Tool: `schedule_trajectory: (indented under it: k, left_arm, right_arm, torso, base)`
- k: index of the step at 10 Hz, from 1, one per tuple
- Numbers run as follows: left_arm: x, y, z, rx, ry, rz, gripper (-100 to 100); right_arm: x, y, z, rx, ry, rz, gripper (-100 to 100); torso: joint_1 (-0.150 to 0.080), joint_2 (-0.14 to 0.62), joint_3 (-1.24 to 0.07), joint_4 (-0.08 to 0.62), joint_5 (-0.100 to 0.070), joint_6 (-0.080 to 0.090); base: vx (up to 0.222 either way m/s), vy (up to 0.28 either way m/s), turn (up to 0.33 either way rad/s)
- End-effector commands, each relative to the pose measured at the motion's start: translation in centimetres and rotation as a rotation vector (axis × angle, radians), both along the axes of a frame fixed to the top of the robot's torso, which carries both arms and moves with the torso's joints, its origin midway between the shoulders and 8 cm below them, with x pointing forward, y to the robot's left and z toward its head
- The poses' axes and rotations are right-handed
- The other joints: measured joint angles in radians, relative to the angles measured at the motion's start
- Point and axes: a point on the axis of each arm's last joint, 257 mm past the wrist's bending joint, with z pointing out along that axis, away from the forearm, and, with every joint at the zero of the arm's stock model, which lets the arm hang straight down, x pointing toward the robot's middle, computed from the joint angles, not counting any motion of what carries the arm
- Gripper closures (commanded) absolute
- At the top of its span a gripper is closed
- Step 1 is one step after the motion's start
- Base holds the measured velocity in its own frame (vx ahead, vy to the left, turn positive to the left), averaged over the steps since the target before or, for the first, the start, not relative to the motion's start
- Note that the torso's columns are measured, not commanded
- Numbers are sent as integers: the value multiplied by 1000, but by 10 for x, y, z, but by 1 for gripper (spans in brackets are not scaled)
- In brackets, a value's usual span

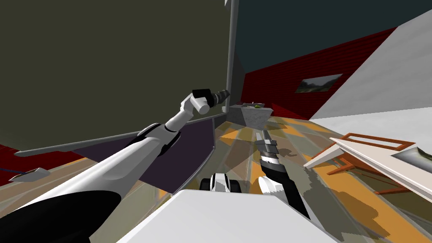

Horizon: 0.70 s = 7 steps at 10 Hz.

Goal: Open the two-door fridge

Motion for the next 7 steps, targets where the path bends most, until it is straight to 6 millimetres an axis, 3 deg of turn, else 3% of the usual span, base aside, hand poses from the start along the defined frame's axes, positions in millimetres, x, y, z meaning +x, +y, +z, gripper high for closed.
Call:
schedule_trajectory:
  k: [1, 2, 3, 7]
  left_arm:
    - [-42, -35, 5, -8, -6, -114, 100]
    - [-57, -45, 6, -9, -7, -151, 100]
    - [-57, -45, 6, -9, -7, -151, 100]
    - [-117, -83, 8, -11, -9, -302, 100]
  right_arm:
    - [0, 0, 0, 0, 0, 0, 0]
    - [0, 0, 0, 0, 0, 0, 0]
    - [0, 0, 0, 0, 0, 0, 0]
    - [0, 0, 0, 0, 0, 0, 0]
  torso:
    - [0, 6, 3, 0, -1, 3]
    - [2, 9, 5, 1, -2, 4]
    - [4, 8, 5, 1, 0, 3]
    - [8, 8, 4, 2, 2, 2]
  base:
    - [-263, 31, -43]
    - [-268, 102, -58]
    - [-164, 82, -73]
    - [-171, 49, -20]
